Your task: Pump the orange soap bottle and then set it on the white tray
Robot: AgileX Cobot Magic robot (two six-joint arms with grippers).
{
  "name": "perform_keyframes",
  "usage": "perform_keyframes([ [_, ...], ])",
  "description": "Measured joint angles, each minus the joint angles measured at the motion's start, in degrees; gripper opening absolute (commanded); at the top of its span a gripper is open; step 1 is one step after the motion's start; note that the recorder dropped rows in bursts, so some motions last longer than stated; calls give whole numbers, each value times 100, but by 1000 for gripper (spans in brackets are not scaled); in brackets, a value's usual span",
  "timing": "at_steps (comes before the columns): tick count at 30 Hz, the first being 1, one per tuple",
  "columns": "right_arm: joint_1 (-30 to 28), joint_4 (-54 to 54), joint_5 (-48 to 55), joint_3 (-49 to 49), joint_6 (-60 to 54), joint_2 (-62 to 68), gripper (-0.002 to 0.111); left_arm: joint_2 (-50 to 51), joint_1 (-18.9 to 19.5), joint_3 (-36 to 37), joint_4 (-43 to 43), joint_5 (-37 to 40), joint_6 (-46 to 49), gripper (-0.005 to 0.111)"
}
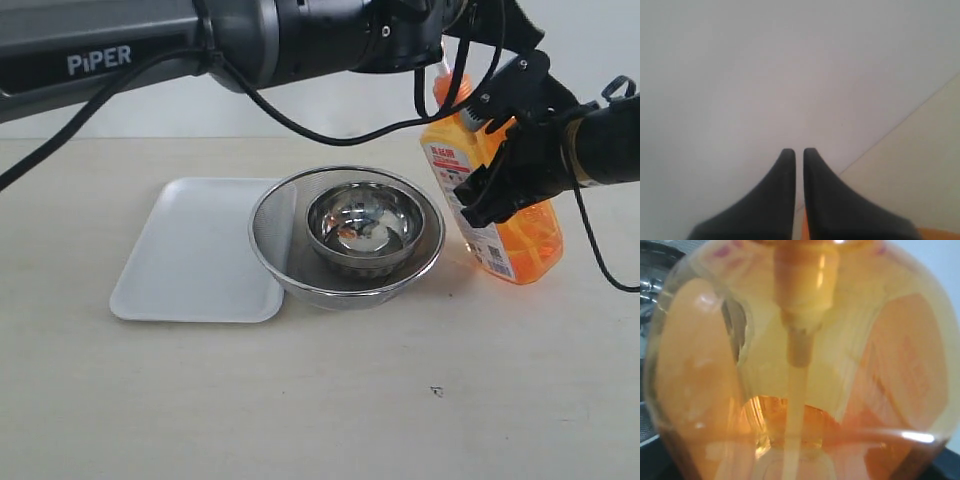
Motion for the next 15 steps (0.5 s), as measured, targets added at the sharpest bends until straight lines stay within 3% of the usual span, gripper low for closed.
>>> perform_keyframes([
  [15, 0, 0, 153, 36, -13, -166, 0, 37, 12, 0, -87, 520, -10, 5],
])
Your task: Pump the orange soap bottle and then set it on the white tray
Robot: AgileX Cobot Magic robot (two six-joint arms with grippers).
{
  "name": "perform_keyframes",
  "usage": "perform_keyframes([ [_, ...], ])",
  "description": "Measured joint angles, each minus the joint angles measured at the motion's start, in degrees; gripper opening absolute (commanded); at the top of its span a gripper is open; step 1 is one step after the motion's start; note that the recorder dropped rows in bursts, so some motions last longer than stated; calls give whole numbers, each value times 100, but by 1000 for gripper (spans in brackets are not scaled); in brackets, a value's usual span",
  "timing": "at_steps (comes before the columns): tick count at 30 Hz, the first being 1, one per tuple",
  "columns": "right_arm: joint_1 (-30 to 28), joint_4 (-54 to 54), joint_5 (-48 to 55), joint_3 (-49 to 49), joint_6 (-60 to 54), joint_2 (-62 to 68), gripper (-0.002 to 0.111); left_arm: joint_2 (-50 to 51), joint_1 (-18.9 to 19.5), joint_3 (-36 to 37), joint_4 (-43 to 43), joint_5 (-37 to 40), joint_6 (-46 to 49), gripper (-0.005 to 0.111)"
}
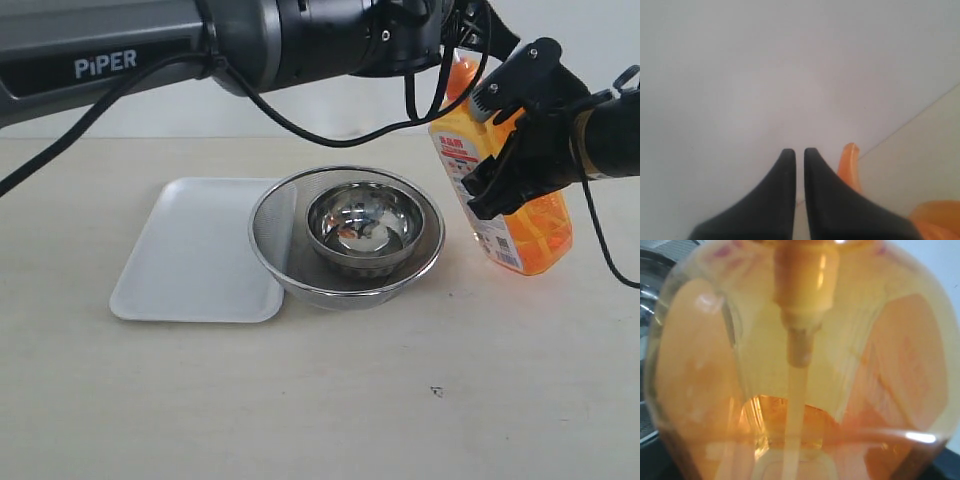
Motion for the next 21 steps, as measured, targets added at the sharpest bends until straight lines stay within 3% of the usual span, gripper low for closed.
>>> perform_keyframes([
  [11, 0, 0, -240, 13, -21, 0, 0, 0, 37, 0, -123, -38, 0, 5],
  [21, 0, 14, -304, 33, -143, -234, 0, -23, 295, 0, -857, -120, 9, 5],
])
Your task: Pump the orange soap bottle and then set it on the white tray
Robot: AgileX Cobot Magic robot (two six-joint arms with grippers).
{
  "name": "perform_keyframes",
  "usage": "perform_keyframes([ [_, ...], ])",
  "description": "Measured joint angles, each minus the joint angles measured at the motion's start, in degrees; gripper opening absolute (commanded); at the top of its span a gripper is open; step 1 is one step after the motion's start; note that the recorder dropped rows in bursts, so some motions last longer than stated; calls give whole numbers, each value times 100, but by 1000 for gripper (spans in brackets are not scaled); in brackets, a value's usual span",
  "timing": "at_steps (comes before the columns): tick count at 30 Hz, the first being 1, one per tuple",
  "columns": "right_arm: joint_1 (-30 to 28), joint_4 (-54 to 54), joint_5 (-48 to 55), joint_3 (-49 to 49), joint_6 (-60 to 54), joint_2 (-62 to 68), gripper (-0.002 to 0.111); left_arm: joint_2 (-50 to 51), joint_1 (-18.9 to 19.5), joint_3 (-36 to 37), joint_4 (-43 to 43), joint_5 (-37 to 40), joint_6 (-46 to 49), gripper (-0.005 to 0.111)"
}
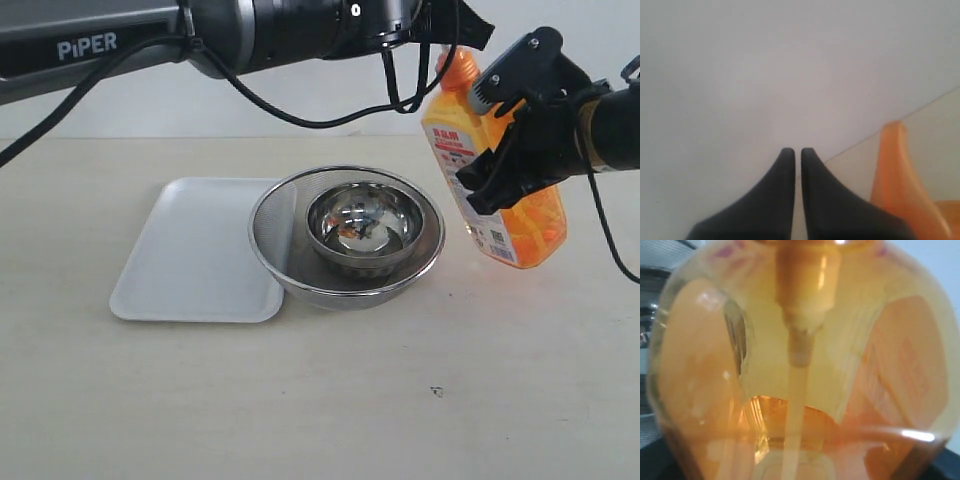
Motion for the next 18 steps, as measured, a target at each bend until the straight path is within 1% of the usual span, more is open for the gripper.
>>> perform_keyframes([
  [4, 0, 21, 22, 33, -24, -53, 0, 0, 0, 0, -279, -351, 28, 5],
  [7, 0, 56, 44, 82, -69, -53, 0, 0, 27, 0, -455, -451, 152, 5],
  [11, 0, 56, 137, 82, -102, -53, 0, -10, 27, 0, -473, -421, 287, 5],
  [15, 0, 42, 145, 82, -128, -69, 0, -80, 36, -120, -424, -166, 395, 5],
  [18, 0, -2, 74, 82, -152, -69, 0, -175, 59, -205, -441, -211, 569, 5],
])
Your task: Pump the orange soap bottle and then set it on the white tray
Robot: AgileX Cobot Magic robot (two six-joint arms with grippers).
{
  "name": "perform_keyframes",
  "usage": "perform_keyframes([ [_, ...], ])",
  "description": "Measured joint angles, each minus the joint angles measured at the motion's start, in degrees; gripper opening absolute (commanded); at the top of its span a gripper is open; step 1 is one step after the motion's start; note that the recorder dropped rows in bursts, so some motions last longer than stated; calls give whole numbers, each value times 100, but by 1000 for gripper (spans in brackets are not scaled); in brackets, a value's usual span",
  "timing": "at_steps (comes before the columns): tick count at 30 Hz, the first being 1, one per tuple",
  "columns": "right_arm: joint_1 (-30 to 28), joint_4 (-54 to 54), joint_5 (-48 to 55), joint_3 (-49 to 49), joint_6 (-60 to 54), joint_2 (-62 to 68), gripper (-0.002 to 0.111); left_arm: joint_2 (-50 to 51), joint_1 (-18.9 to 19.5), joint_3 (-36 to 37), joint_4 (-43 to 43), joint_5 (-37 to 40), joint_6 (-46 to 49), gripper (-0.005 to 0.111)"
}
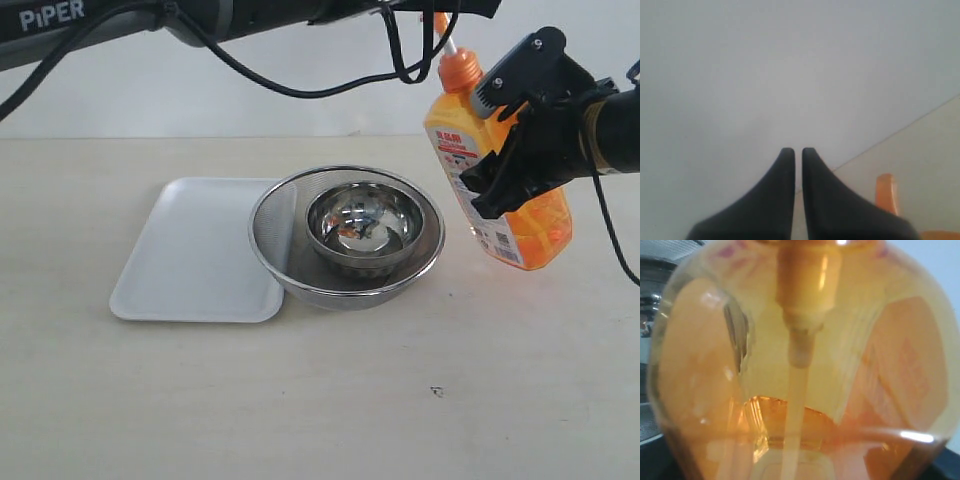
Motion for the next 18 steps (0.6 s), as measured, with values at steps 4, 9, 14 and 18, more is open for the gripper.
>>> perform_keyframes([
  [4, 0, -10, -22, 7, 0, -10, 0, -1, 0, 0, -498, -123, 345, 5],
  [9, 0, -21, -22, 7, -10, -10, 0, -1, 0, 0, -990, -127, 743, 5],
  [14, 0, -21, -22, 7, -10, -10, 0, -23, 5, -9, -1134, -105, 862, 5],
  [18, 0, -21, -22, 7, -10, -10, 0, -42, 5, -9, -1401, -81, 1106, 5],
])
